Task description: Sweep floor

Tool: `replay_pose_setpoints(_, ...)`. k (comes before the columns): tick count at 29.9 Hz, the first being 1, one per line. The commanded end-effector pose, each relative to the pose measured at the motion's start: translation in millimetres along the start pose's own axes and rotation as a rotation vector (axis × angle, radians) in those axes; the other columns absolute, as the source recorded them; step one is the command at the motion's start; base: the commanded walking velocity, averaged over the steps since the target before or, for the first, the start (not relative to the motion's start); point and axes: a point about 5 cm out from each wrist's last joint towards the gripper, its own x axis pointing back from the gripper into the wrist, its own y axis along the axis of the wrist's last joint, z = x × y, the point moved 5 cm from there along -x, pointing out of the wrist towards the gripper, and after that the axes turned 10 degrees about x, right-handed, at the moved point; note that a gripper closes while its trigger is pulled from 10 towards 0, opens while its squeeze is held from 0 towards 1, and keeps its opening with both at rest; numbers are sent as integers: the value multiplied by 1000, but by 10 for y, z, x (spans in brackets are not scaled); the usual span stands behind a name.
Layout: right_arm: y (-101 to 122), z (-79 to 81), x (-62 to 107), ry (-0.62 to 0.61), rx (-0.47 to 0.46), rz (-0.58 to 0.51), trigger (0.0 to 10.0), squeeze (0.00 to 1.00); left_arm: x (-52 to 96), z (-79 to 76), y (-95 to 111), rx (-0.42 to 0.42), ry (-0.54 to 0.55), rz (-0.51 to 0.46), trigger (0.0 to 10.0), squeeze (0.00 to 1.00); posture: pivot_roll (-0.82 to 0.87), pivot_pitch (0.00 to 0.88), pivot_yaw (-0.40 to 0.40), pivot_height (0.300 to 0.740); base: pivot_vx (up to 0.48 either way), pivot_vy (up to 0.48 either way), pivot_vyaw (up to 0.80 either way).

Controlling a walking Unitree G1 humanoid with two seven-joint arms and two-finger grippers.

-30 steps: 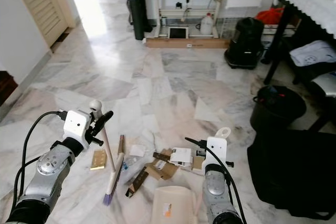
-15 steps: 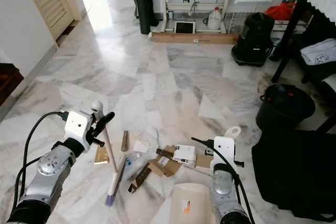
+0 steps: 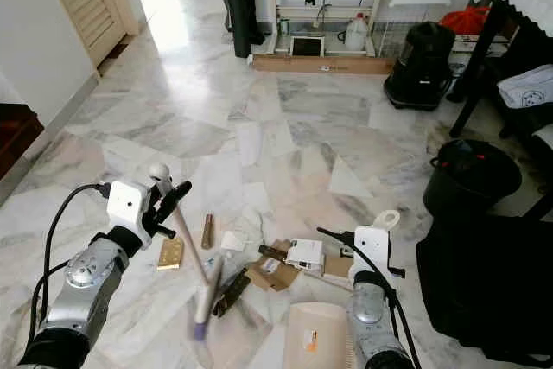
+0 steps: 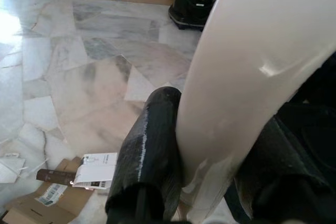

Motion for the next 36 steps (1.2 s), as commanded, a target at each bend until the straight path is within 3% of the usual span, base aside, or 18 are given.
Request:
replay_pose_setpoints(1,-440,-104,130,-2,113,148,10000,0,-16,85,46,-1,21,-11,10000,0,25,60,46,740,0,0,0)
replay_pose_setpoints(20,-461,-98,151,8,115,146,10000,0,-87,141,-198,68,70,54,10000,0,-7,53,41,740,0,0,0)
replay_pose_setpoints(28,-464,-75,151,21,108,151,10000,0,-76,110,-339,137,-3,148,10000,0,1,58,39,740,0,0,0)
replay_pose_setpoints(36,-464,-9,164,46,103,158,10000,0,-23,240,-224,194,-70,172,10000,0,20,63,39,740,0,0,0)
